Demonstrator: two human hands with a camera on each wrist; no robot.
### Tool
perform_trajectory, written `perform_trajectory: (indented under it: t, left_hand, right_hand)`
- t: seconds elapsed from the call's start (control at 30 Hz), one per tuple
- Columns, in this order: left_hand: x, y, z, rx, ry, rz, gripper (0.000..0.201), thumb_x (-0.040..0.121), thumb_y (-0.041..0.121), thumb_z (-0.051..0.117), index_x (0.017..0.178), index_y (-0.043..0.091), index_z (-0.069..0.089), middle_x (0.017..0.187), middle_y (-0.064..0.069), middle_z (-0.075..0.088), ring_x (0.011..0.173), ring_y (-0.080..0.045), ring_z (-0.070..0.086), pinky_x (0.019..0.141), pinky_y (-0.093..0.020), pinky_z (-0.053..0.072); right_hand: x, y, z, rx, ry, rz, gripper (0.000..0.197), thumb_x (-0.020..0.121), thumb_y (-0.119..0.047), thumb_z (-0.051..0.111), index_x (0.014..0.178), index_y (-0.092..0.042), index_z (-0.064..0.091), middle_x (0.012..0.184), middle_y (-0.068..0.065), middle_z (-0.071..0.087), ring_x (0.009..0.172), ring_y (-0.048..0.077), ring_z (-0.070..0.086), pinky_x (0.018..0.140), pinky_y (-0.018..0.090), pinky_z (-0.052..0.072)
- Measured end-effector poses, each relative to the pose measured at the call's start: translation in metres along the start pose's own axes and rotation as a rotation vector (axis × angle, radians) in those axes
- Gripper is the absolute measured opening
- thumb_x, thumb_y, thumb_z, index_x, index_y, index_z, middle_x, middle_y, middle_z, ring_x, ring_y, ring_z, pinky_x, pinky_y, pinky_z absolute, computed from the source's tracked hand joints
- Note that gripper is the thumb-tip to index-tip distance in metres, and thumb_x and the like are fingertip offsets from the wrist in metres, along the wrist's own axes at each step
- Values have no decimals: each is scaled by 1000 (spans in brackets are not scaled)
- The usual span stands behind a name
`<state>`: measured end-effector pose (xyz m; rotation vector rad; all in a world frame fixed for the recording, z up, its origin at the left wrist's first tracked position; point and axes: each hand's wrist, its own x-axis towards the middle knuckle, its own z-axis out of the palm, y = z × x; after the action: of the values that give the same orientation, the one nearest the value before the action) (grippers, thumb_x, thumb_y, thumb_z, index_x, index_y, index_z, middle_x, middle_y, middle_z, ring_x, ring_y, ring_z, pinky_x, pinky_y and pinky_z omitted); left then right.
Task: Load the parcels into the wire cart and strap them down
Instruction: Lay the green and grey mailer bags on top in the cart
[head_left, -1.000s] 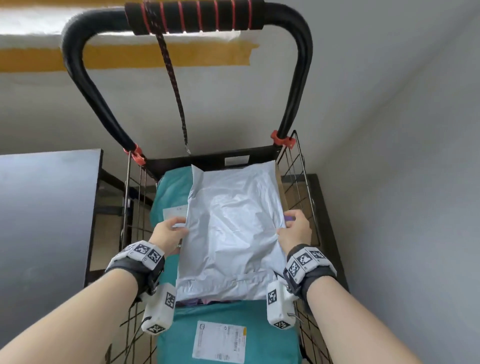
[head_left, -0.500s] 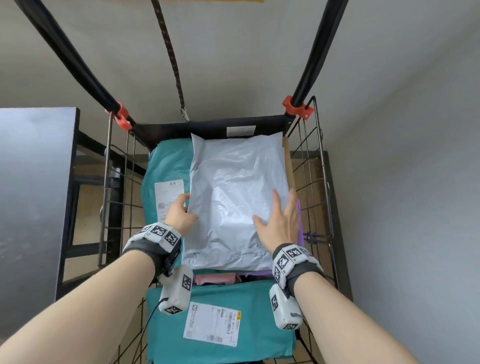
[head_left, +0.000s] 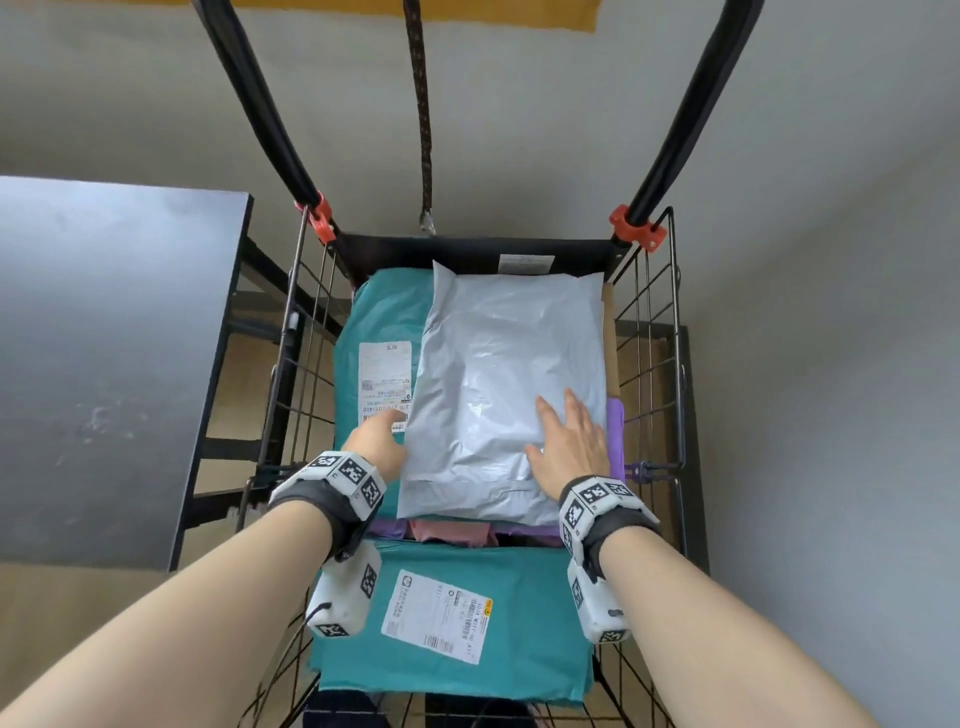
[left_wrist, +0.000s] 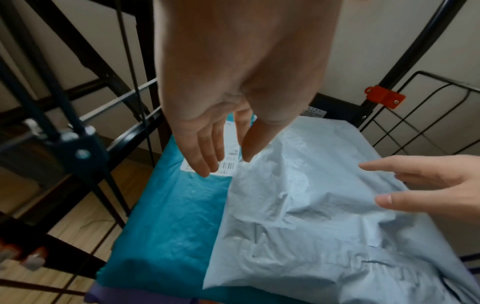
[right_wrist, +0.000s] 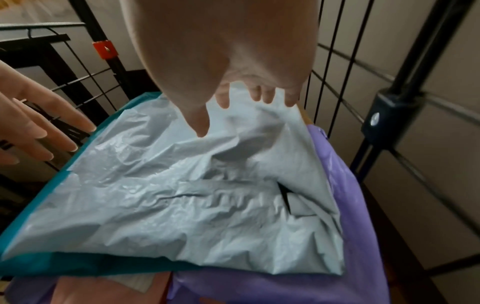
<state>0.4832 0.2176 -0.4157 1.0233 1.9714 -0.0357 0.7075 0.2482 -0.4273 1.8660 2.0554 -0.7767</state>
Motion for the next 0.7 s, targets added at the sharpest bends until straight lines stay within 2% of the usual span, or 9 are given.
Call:
perform_trajectory:
  t: [0.07, 0.13, 0.23, 0.3, 0.47, 0.6, 0.7]
  left_hand:
    - [-12, -4, -7, 43, -9, 18, 51, 88, 2, 43, 135, 22, 45, 127, -11, 56, 79, -21, 58, 66, -31, 50]
    - [-27, -7, -17, 65, -1, 54, 48, 89, 3, 43, 132, 22, 48, 125, -9, 58, 77, -20, 59, 69, -31, 51]
    - [-56, -14, -33, 50, 29, 112, 45, 89, 5, 43, 130, 22, 50, 129, -9, 57, 82, -20, 60, 70, -28, 51]
    - [-81, -22, -42, 32, 52, 142, 43, 89, 6, 44, 129, 21, 52, 127, -9, 58, 89, -22, 62, 75, -29, 52]
    - [-143, -63, -67, 24, 125, 214, 40, 87, 9, 47, 125, 19, 56, 118, -7, 63, 100, -24, 62, 87, -30, 51]
    - [-196, -113, -100, 67, 221, 284, 36, 88, 12, 48, 122, 21, 58, 122, -4, 60, 110, -25, 58, 92, -30, 48]
    - [-233, -161, -128, 113, 285, 280, 39, 89, 10, 44, 124, 22, 55, 126, -5, 58, 111, -26, 58, 95, -32, 47]
  right_hand:
    - [-12, -9, -10, 17, -11, -28, 57, 97, -29, 44, 149, -20, 21, 159, 8, 7, 146, 24, 11, 117, 38, 15]
    - [-27, -22, -23, 22, -6, -49, 54, 97, -28, 42, 148, -18, 25, 157, 8, 14, 143, 24, 18, 114, 39, 21]
    - [-51, -49, -40, 15, 15, -79, 47, 97, -26, 44, 142, -17, 35, 146, 9, 34, 133, 27, 35, 107, 38, 32]
    - [-72, -71, -49, 10, 28, -104, 43, 95, -21, 44, 138, -17, 40, 138, 9, 43, 124, 27, 43, 103, 38, 36]
    - [-137, -134, -56, -42, 90, -168, 37, 95, -17, 41, 131, -15, 46, 132, 9, 47, 121, 28, 47, 101, 40, 38]
    - [-193, -190, -49, -95, 126, -227, 34, 94, -17, 44, 126, -12, 52, 127, 10, 51, 116, 29, 51, 99, 40, 42]
    - [-229, -237, -41, -145, 145, -289, 33, 93, -17, 45, 124, -12, 56, 126, 11, 54, 116, 31, 52, 97, 40, 45]
